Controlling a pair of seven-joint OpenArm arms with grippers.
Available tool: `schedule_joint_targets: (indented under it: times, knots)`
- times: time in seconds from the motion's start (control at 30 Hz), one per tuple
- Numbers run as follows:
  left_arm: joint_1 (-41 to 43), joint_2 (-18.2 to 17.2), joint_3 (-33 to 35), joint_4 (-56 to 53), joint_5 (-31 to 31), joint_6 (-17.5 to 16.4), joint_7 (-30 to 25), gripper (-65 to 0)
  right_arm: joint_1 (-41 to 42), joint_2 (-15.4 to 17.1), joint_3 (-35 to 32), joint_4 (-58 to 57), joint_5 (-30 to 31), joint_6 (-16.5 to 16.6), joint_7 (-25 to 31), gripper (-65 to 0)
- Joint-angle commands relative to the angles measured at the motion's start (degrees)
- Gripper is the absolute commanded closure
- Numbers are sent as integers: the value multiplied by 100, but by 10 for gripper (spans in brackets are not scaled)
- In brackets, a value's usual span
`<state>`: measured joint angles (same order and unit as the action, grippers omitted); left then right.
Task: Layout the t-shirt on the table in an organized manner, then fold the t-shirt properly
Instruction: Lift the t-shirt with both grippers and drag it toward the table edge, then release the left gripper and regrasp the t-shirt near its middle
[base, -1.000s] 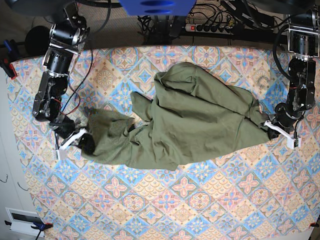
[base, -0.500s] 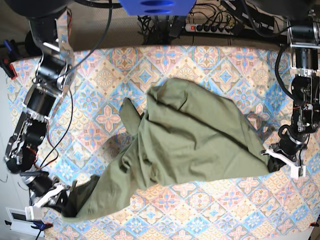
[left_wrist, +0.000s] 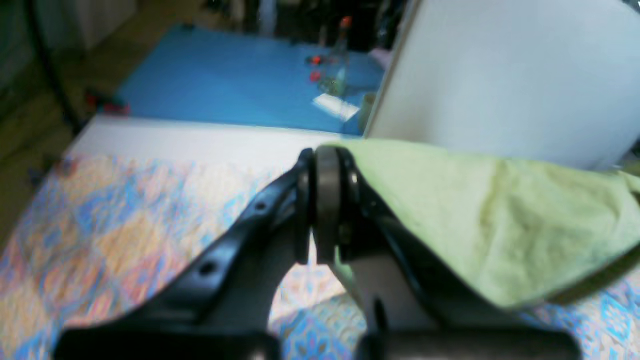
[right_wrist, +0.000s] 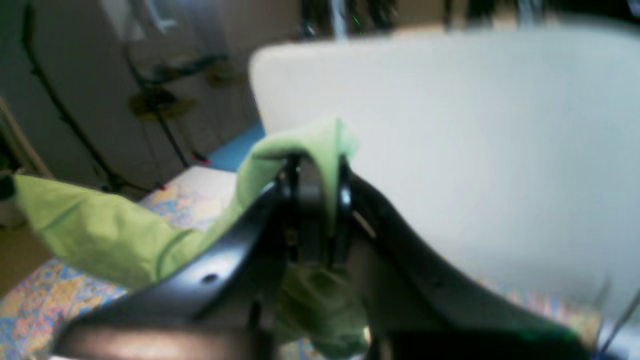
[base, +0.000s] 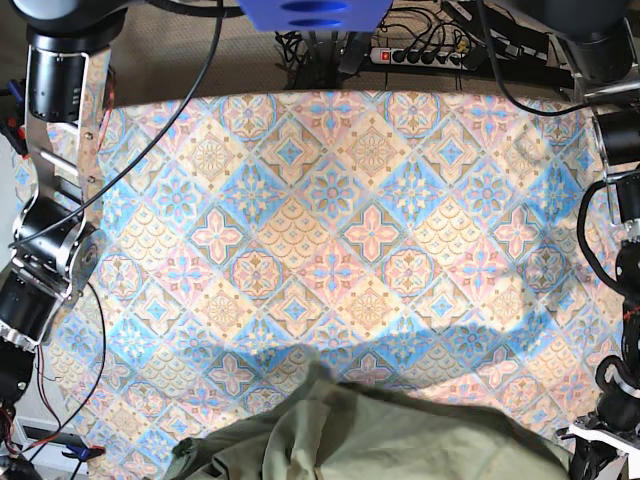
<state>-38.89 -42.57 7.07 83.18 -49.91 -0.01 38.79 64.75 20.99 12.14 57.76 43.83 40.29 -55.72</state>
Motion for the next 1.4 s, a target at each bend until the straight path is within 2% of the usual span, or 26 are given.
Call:
schedule_joint_targets:
  times: [0.0,0.13,0.23,0.3,0.43,0.5,0.57,0.67,0.73,0.77,0.83,0.9,0.97,1.03,1.17,1.27,1.37]
  knots:
    - [-89,-108,71,56,2,5,-85,0,-80,173,56,31,-19,-29,-85,-8]
    - [474,-469,634,56,11,5,-103,0,-950,384,65,637,-19,-29,-533,-8]
    - [1045,-627,1100,21,151,5,-129,0,-1855,516,21,1200,-19,-29,-577,-8]
    - [1292,-627,1337,21,512,5,-129,0,-2260,534,39,1446,-19,-29,-612,-7]
    - [1678,-601,1645,12,1910,5,-129,0,-2858,534,65,1886,-19,-29,-612,-7]
    - [1740,-495,1627,12,2428,5,-120,-38,-2893,534,65,1956,-19,-29,-612,-7]
    - [1740,-451,1574,21,2631,14,-103,-95,-2910,534,65,1974,-19,-29,-612,-7]
    - [1749,-451,1284,65,2402,14,-94,-222,-2910,534,65,2141,-19,-29,-621,-7]
    - [1951,-451,1047,267,1743,14,-111,-286,-2910,534,65,2361,-19,-29,-621,-7]
    - [2118,-451,862,496,1321,14,-120,-296,-2910,534,47,2466,-19,-29,-621,-7]
    - [2514,-390,528,961,591,14,-94,-271,-2910,516,21,2616,-19,-29,-630,-7]
    - [2830,-152,352,1304,151,14,-85,-237,-2919,490,12,2712,-19,-29,-683,-7]
    - [3085,112,308,1401,90,14,-85,-198,-2893,270,-93,2695,-19,-29,-841,-7]
    - [3261,490,317,1260,362,14,-85,-172,-2840,-64,-295,2703,-19,-29,-885,-7]
    - [3076,1219,563,619,1180,14,-120,-166,-2778,-126,-427,2703,-19,-29,-876,-7]
    - [2804,1632,792,249,1681,14,-129,-166,-2787,-310,-419,2703,-19,-29,-867,-7]
    - [2443,2010,1073,-155,2042,14,-129,-167,-2787,-337,-410,2695,-27,-29,-858,-7]
